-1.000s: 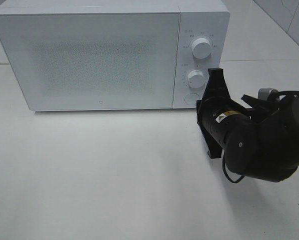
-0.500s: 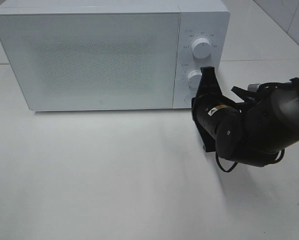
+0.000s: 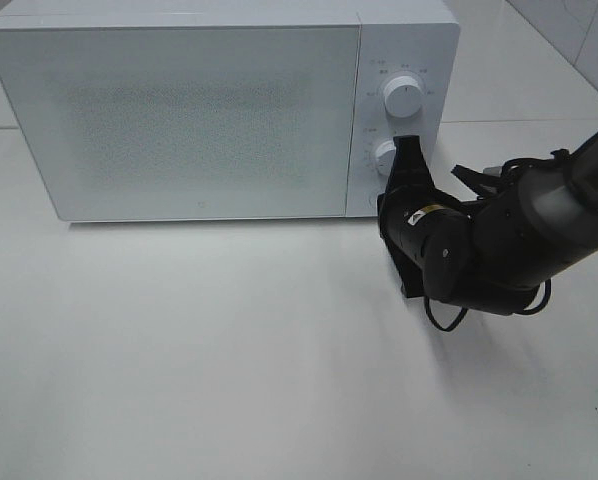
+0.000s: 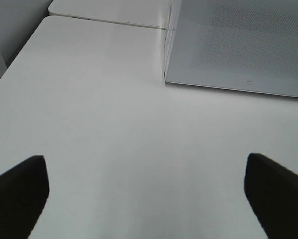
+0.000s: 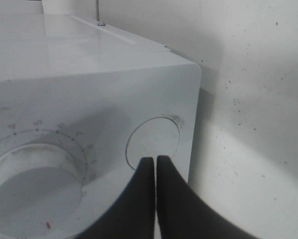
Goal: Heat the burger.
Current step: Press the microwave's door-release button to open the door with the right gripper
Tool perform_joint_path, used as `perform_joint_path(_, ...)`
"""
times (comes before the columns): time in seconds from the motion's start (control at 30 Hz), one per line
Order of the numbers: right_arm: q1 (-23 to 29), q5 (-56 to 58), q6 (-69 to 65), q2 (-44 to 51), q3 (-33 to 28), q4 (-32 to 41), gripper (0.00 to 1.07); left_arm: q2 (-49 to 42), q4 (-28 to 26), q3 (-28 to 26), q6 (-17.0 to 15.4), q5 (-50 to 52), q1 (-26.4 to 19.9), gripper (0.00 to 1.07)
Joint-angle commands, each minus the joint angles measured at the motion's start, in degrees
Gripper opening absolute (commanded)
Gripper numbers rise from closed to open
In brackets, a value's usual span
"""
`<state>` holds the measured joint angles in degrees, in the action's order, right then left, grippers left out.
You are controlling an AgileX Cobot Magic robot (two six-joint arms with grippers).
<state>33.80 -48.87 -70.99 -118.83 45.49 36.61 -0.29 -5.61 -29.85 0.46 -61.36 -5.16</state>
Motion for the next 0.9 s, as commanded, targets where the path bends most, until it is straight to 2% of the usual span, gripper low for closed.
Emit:
perform_joint_path(0.03,-0.63,-0.06,-0.34,-0.11,0.63,-0.52,0.0,-0.4,-0.11,0.17,-0.46,0.0,-0.11,1.0)
perform_joint_path(0.23,-1.49,0.46,-0.8,-0.8,1.89,-2.52,0.0,-0.4,-0.17,0.17,-0.46,0.0,-0.11,1.0)
perform_joint_path(0.9,-2.81,-0.11,-0.57,-3.72,5.61,-1.78,0.0,-0.4,-0.17,0.17,-0.46,0.0,-0.11,1.0)
